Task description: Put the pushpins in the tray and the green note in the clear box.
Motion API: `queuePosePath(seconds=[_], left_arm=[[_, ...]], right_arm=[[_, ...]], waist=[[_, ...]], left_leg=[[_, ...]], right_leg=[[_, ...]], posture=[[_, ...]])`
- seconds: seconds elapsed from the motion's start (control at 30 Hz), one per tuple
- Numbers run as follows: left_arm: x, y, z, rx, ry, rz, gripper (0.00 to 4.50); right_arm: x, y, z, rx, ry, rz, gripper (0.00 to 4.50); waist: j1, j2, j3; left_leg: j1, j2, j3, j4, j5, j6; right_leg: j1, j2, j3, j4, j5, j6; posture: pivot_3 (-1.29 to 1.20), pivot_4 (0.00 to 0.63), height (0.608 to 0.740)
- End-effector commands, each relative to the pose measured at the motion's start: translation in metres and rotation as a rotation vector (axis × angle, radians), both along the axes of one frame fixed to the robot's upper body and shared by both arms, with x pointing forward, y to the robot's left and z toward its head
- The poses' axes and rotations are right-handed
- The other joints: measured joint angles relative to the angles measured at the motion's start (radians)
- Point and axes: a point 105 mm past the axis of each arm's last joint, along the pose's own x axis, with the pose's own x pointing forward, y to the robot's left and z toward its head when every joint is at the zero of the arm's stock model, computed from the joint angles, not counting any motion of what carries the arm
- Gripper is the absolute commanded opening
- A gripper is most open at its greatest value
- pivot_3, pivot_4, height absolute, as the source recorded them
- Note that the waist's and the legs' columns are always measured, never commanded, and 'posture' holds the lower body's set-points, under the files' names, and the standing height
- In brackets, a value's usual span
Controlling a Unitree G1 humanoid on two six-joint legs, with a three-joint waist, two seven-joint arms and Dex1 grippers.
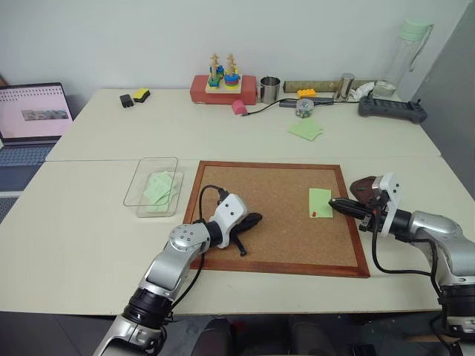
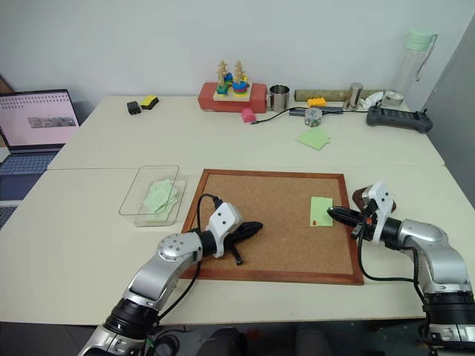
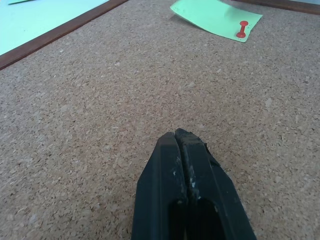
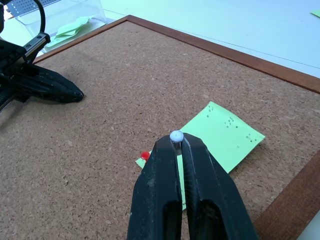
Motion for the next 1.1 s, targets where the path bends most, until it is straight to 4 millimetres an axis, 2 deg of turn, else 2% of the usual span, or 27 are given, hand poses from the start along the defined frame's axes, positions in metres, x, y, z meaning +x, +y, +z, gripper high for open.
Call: queuePosePath(seconds=[0.03, 0.33, 0.63, 0.67, 0.7, 0.8, 1.0, 1.1], left_arm=[[-0.013, 0.003, -0.033, 0.071, 0.113, -0.007, 0.00], [-0.014, 0.003, -0.034, 0.067, 0.116, -0.008, 0.00], [-0.013, 0.001, -0.033, 0.065, 0.114, -0.016, 0.00], [-0.014, 0.001, -0.033, 0.066, 0.114, -0.015, 0.00], [-0.014, 0.002, -0.033, 0.066, 0.114, -0.014, 0.00], [-0.014, 0.002, -0.033, 0.066, 0.116, -0.011, 0.00], [-0.014, 0.002, -0.033, 0.065, 0.117, -0.010, 0.00], [-0.014, 0.002, -0.033, 0.064, 0.117, -0.011, 0.00]], right_arm=[[0.006, -0.010, 0.019, 0.006, -0.068, -0.050, 0.02], [0.027, -0.079, 0.019, -0.084, -0.037, -0.365, 0.02], [0.035, -0.099, 0.003, -0.170, 0.032, -0.452, 0.02], [0.037, -0.101, 0.003, -0.179, 0.026, -0.466, 0.50], [0.038, -0.103, 0.003, -0.184, 0.020, -0.478, 0.60], [0.041, -0.103, 0.005, -0.176, 0.000, -0.481, 1.35], [0.041, -0.099, 0.011, -0.163, -0.030, -0.458, 2.41], [0.039, -0.096, 0.021, -0.139, -0.062, -0.435, 2.91]], waist=[[0.000, 0.000, 0.000], [0.000, 0.000, 0.000], [0.000, 0.000, 0.000], [0.000, 0.000, 0.000], [0.000, 0.000, 0.000], [0.000, 0.000, 0.000], [0.000, 0.000, 0.000], [0.000, 0.000, 0.000]], left_leg=[[0.000, 0.000, 0.000, 0.000, 0.000, 0.000], [0.000, 0.000, 0.000, -0.001, 0.000, 0.000], [0.000, 0.000, 0.001, -0.001, 0.000, 0.000], [0.000, 0.000, 0.001, -0.001, 0.000, 0.000], [0.000, 0.000, 0.001, -0.001, 0.000, 0.000], [0.000, 0.000, 0.002, -0.001, 0.000, 0.000], [0.000, 0.000, 0.002, -0.001, 0.000, 0.000], [0.000, 0.000, 0.001, -0.001, 0.000, 0.000]], right_leg=[[0.000, 0.000, 0.000, 0.000, 0.000, 0.000], [0.000, 0.000, 0.000, 0.000, 0.000, 0.000], [0.000, 0.000, 0.001, 0.000, 0.000, 0.000], [0.000, 0.000, 0.001, 0.000, 0.000, 0.000], [0.000, 0.000, 0.001, 0.000, 0.000, 0.000], [0.000, 0.000, 0.001, 0.000, 0.000, 0.000], [0.000, 0.000, 0.001, -0.001, 0.000, 0.000], [0.000, 0.000, 0.001, -0.001, 0.000, 0.000]], posture=[[0.00, 0.150, 0.740], [0.00, 0.150, 0.740], [0.00, 0.150, 0.740], [0.00, 0.150, 0.740], [0.00, 0.150, 0.740], [0.00, 0.150, 0.740], [0.00, 0.150, 0.740], [0.00, 0.150, 0.740]])
